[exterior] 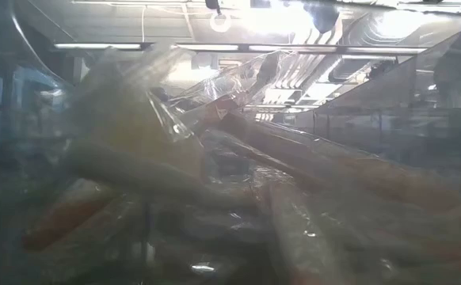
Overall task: Pick & Place Toothbrushes
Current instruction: Put the orange toothbrush into the bottom black bin
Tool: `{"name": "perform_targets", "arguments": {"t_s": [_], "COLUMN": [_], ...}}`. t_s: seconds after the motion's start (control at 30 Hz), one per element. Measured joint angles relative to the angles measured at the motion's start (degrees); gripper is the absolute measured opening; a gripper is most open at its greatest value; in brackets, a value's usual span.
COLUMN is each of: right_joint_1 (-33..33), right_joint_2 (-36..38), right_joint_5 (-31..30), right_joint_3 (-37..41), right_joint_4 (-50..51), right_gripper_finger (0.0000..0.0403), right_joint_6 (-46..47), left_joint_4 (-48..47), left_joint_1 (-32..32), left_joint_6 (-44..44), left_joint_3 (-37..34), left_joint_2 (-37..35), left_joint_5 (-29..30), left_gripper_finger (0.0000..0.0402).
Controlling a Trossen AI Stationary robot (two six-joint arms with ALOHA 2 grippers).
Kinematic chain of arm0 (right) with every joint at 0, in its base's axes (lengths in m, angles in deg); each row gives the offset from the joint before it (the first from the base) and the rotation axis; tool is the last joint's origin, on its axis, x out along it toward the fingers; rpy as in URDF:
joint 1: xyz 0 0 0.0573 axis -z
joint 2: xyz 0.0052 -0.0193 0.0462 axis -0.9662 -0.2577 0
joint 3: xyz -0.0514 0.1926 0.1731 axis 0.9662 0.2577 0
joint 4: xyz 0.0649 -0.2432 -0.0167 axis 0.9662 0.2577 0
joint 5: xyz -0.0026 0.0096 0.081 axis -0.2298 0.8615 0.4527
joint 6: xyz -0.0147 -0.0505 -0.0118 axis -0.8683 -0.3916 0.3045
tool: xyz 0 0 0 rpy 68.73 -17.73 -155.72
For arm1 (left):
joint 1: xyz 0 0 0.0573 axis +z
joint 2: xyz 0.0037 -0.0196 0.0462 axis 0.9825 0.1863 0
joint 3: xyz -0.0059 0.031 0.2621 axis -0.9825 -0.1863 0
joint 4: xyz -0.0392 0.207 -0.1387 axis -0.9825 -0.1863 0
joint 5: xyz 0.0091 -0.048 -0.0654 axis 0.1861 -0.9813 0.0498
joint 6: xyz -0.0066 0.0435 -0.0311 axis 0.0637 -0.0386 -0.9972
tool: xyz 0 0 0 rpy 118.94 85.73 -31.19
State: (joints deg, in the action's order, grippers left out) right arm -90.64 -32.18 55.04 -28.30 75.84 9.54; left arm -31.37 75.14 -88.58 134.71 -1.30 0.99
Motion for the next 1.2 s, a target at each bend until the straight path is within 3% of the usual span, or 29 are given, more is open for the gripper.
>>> {"name": "perform_targets", "arguments": {"t_s": [0.17, 0.53, 0.77, 1.2], "right_joint_1": [0.0, 0.0, 0.0, 0.0], "right_joint_2": [0.0, 0.3, 4.6, 19.1], "right_joint_5": [0.0, -3.5, -3.8, -5.0], "right_joint_3": [0.0, 0.0, 0.0, 0.0], "right_joint_4": [0.0, 0.3, 7.8, 20.6], "right_gripper_finger": [0.0035, 0.0198, 0.0288, 0.0306], "right_joint_6": [0.0, 0.3, 1.8, 4.8], "left_joint_4": [-0.1, -1.8, -1.8, -3.5], "left_joint_1": [0.0, 0.0, 0.0, 0.0], "left_joint_6": [-1.1, -2.3, -3.2, -10.3], "left_joint_3": [0.0, 0.0, 0.0, 0.0], "left_joint_2": [0.0, 0.0, 0.0, 0.0], "left_joint_5": [0.0, -0.2, -0.2, -3.9], "left_gripper_finger": [0.0020, 0.0019, 0.0019, 0.0019]}}
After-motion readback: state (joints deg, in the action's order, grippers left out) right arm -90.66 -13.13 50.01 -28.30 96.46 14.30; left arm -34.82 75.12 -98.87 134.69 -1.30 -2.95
